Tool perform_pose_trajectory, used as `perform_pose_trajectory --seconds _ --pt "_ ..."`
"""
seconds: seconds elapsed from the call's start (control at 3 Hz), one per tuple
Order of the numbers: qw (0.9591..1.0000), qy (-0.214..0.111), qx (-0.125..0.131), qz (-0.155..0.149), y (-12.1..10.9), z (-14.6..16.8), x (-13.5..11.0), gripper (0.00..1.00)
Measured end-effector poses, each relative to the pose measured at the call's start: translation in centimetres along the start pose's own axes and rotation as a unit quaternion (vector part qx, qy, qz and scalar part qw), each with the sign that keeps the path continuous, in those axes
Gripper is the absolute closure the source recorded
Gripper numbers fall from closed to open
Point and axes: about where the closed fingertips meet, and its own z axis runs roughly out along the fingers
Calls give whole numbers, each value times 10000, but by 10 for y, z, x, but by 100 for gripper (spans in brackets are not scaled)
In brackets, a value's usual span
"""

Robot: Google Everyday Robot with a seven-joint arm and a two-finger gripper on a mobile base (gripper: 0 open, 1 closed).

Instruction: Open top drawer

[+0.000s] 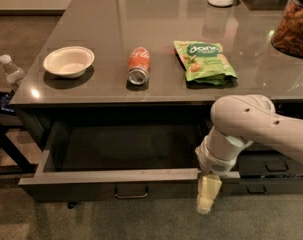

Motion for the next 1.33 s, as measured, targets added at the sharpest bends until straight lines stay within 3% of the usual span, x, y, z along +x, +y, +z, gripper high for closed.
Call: perform_pose_trajectory --seconds 0.33,1.0,1.33 --pt "9994 -40 -288 185 37 -8 17 0" --pt "9972 -172 -549 487 105 -35 47 0" --pt "9972 -172 -549 487 105 -35 47 0"
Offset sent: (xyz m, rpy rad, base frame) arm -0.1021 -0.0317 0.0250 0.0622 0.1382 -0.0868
